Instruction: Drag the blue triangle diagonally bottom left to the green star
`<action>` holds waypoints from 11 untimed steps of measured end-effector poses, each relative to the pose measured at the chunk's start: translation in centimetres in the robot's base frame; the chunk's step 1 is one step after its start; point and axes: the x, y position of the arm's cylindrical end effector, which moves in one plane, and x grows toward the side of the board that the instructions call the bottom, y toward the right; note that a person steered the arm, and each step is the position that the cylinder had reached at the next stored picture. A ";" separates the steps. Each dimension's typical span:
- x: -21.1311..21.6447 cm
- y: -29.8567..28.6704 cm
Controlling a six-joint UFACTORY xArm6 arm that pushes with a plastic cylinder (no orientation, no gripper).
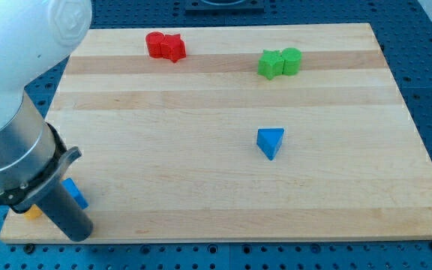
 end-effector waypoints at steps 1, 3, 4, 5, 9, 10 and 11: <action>-0.1 8.3; -0.2 35.0; -5.6 40.8; -10.4 39.9; -14.2 23.5; -16.5 21.0; -18.3 17.5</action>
